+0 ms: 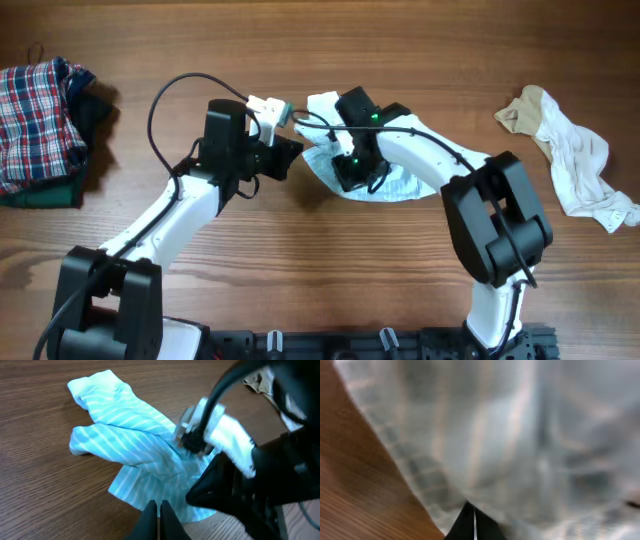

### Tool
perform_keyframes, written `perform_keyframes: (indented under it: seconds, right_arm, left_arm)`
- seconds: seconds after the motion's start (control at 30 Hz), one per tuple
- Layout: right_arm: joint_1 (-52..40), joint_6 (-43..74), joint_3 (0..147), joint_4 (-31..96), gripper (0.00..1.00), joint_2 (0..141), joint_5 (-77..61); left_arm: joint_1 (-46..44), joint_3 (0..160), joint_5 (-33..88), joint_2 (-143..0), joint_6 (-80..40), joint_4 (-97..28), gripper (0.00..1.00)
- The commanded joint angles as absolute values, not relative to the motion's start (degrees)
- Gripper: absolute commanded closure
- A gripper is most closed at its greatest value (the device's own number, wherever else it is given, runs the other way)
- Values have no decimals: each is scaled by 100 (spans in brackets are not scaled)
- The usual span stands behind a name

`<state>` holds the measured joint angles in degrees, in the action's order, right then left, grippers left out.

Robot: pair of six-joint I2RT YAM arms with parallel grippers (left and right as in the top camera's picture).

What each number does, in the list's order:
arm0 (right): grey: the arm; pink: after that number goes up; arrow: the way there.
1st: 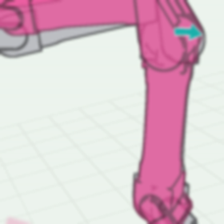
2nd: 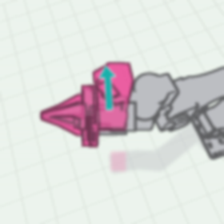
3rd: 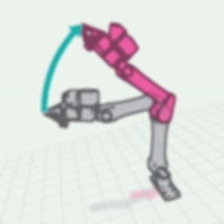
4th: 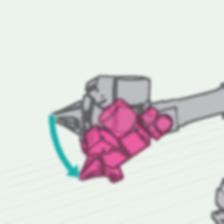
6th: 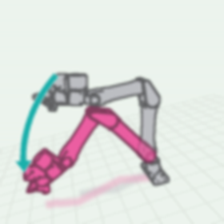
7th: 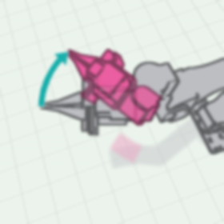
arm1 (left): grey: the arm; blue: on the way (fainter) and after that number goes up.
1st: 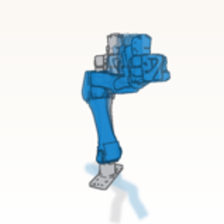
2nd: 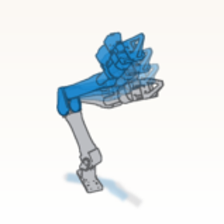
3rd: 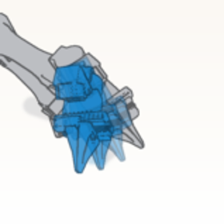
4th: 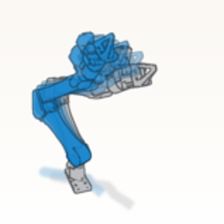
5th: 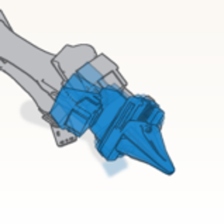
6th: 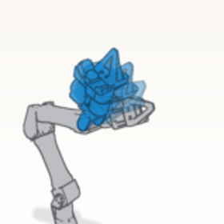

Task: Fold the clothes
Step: 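Reach left gripper to the pants' left edge and grasp it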

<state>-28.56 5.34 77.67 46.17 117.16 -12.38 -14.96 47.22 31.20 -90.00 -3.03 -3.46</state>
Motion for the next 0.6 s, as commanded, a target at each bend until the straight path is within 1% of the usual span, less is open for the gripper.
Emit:
perform_keyframes:
  seconds: [0.0, 0.13, 0.2, 0.37, 0.5, 0.57]
  right_arm:
    - [-2628, 611, 8044, 4589, 96, 11061, -1225]
    - [-2305, 622, 8278, 4574, 95, 10182, -1208]
    - [-2084, 644, 8283, 4545, 93, 9865, -1199]
    - [-1573, 631, 8281, 4764, 93, 9804, -1166]
    - [-1345, 602, 8281, 4781, 93, 9804, -1164]
    - [-1326, 600, 8281, 4768, 93, 9804, -1166]
  left_arm:
    - [-1551, 4801, 3015, -8980, -191, -342, 96]
    - [-1732, 4801, 2993, -8982, -189, -340, 96]
    - [-1914, 4801, 2764, -9026, -191, -346, 96]
    - [-2373, 4801, 2023, -9474, -193, -384, 96]
    - [-2388, 4801, 1815, -9607, -537, -209, 96]
    - [-2394, 4801, 1323, -9675, -537, -220, 96]
